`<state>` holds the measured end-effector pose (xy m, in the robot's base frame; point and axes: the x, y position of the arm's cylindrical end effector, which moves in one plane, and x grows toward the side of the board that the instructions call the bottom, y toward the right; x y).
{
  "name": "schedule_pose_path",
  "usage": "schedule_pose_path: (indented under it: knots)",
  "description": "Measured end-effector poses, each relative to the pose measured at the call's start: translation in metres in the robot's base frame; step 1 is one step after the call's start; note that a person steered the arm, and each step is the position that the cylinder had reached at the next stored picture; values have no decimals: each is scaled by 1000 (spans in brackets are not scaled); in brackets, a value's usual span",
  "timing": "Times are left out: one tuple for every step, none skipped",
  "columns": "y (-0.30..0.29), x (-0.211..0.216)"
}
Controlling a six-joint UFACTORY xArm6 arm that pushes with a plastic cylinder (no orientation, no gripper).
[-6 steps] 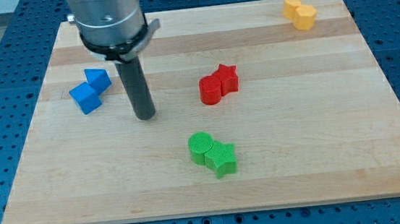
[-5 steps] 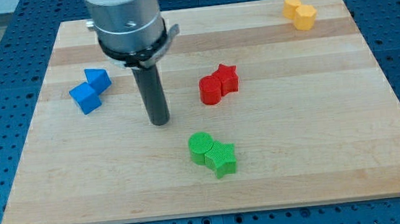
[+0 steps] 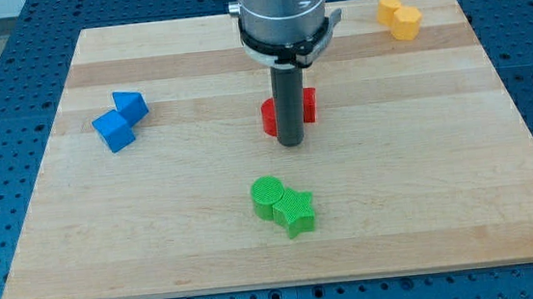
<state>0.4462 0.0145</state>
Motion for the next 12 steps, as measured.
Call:
schedule_pose_path:
  knots:
    - [6, -10]
    - [15, -18]
    - [19, -31]
    - [19, -47]
    - [21, -61]
    - [28, -70]
    - [37, -72]
    - [43, -72]
    - [43, -68]
    - [51, -61]
    - [79, -62]
    - [118, -67]
